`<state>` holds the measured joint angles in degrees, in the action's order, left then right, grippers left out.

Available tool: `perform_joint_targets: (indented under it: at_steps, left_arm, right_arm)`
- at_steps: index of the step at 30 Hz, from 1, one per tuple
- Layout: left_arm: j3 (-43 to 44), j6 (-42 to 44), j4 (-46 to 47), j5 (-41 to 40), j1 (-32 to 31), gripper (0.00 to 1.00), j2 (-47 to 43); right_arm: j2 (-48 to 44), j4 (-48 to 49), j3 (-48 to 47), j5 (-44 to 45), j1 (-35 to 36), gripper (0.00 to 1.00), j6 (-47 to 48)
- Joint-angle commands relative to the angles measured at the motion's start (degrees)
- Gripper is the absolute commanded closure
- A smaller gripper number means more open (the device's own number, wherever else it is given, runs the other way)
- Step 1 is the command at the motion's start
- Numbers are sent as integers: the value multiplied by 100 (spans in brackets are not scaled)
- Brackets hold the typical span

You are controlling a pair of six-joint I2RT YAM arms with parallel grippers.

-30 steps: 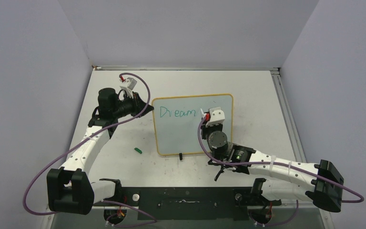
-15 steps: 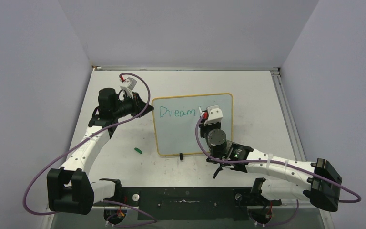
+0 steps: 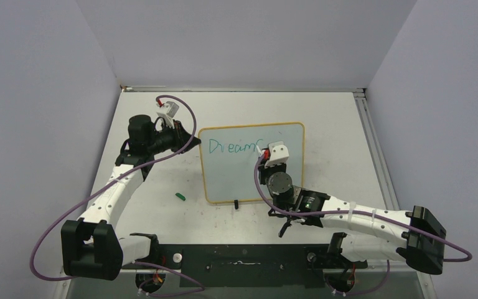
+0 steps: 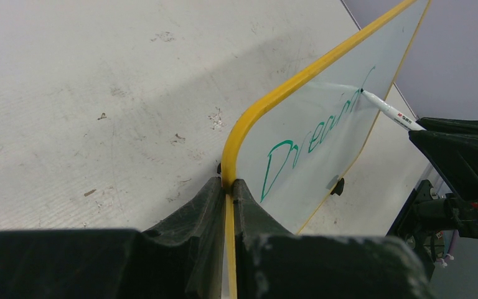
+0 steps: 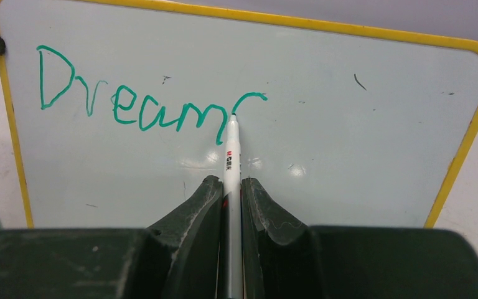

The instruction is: Write a sentence on the whiteboard

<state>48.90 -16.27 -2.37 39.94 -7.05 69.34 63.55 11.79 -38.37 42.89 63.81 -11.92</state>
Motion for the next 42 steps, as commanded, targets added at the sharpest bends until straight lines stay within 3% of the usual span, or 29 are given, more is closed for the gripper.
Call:
perform_joint_targets:
  at_steps: [1,22,33,42]
  left_arm:
    - [249,-16,79,238,-94,94,-75]
    - [242,-3,70,217,-92,94,-65]
    - [242,-8,62,221,-95,94,-64]
    - [242,10,44,198,-95,94,-99]
  right_arm:
    - [-142,-147,65,324,26,95,-202]
    - [-428,-784,262,628,288,95,-631]
    - [-204,-225,97,434,380,95,-260]
    - [-861,-410,-22,407,358,95,-45]
